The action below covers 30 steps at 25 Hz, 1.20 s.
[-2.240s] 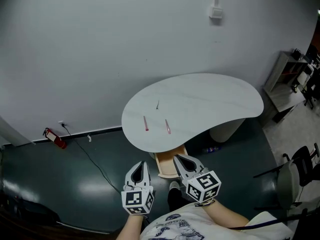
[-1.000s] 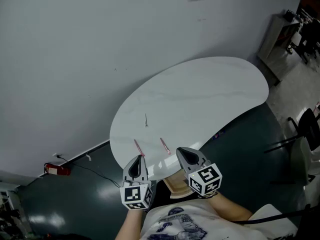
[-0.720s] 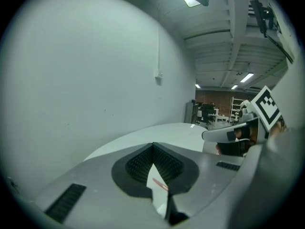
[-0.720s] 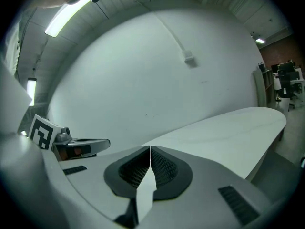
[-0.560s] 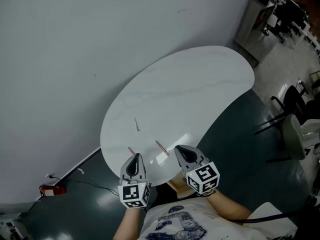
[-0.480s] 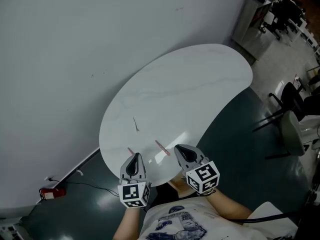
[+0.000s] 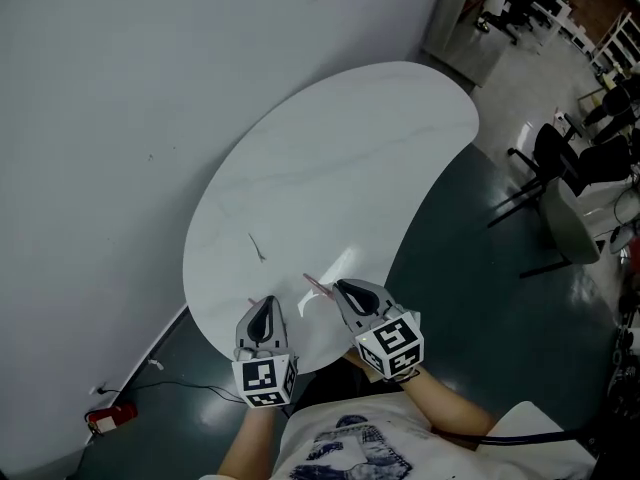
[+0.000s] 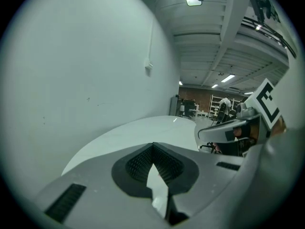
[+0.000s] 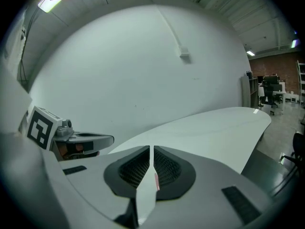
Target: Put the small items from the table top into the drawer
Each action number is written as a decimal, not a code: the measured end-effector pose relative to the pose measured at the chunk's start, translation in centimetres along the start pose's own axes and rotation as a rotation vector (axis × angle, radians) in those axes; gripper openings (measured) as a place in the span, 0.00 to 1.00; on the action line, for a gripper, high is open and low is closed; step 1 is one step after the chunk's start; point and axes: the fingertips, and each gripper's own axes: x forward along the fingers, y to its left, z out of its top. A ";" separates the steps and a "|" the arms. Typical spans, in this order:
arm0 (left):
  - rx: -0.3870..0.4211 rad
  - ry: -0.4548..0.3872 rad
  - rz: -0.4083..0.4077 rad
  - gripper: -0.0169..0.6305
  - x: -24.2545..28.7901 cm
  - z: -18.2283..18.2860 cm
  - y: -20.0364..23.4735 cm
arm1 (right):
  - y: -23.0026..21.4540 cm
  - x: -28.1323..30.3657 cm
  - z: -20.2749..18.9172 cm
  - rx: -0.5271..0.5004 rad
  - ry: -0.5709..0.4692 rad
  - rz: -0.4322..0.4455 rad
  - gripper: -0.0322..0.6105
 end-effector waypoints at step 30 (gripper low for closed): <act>-0.019 0.117 -0.046 0.06 4.3 -6.4 1.0 | -1.0 8.2 -12.3 -0.201 0.356 0.011 0.36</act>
